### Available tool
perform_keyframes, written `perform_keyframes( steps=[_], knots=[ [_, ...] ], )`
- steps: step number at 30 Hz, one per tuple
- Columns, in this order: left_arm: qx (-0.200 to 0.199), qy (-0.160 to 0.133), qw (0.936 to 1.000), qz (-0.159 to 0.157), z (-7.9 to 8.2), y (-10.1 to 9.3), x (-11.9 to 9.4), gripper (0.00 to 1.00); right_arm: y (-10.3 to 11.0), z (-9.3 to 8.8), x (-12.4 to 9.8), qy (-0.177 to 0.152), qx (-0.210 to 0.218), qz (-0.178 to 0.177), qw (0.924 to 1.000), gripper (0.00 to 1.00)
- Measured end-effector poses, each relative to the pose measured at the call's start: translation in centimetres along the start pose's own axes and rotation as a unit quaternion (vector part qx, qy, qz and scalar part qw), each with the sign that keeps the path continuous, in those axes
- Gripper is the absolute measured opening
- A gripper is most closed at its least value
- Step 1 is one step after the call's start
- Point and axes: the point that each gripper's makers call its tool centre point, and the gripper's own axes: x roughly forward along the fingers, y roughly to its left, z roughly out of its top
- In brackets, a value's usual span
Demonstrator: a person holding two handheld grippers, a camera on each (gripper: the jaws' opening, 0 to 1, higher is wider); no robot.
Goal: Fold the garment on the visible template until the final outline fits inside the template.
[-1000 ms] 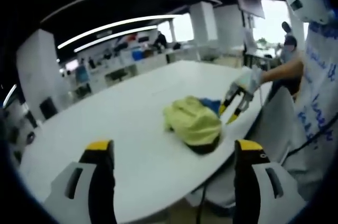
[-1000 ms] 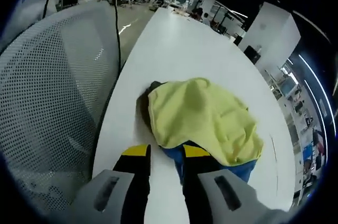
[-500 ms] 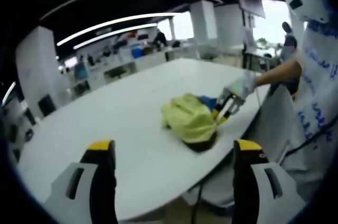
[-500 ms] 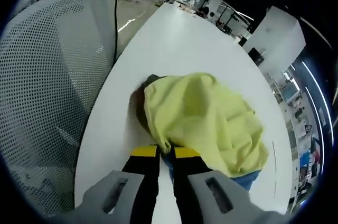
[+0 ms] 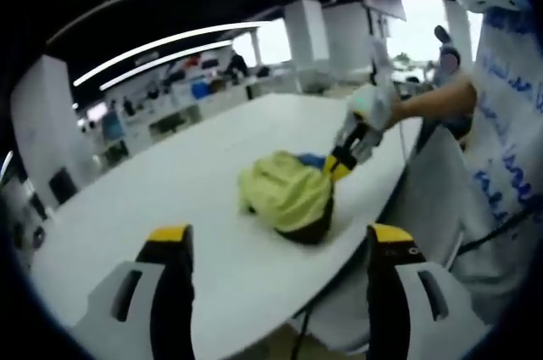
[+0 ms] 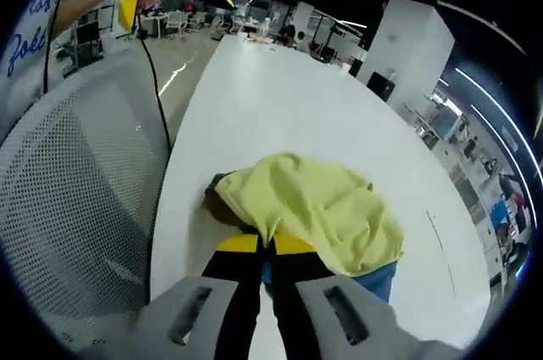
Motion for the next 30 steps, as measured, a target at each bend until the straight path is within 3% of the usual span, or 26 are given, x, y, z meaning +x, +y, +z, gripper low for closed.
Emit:
perform_keyframes(
  steps=[3,8,11,17,20,21,25,30],
  knots=[
    [-0.001,-0.004,0.9999,-0.017,0.0,-0.9,0.9,0.78,-0.7,1.3,-0.7,-0.023,0.032,-0.016,0.9991,0.04],
    [0.033,-0.005,0.9991,-0.025,-0.1,-2.6,2.8,0.71,-1.7,2.6,-1.6,-0.039,0.054,-0.029,0.9974,0.04],
    [0.049,-0.007,0.9987,-0.013,-0.1,-2.8,3.8,0.66,-2.3,3.1,-1.9,-0.044,0.062,-0.039,0.9963,0.04],
    [0.059,-0.07,0.9956,0.021,1.8,-2.9,5.4,0.6,-3.6,4.6,-2.4,-0.061,0.097,-0.058,0.9917,0.04],
    [0.042,-0.062,0.997,0.016,1.4,-3.3,6.4,0.59,-3.9,5.4,-2.7,-0.065,0.101,-0.065,0.9906,0.04],
    [0.019,-0.066,0.9976,0.013,1.4,-3.5,6.8,0.58,-4.1,5.7,-2.9,-0.065,0.101,-0.07,0.9903,0.04],
    [0.049,-0.038,0.9976,0.033,0.5,-3.4,7.7,0.49,-4.6,6.7,-3.5,-0.073,0.109,-0.079,0.9881,0.04],
    [0.043,-0.036,0.9979,0.034,-0.3,-3.6,9.2,0.43,-4.9,8.4,-4.3,-0.09,0.111,-0.089,0.9858,0.04]
  ],
)
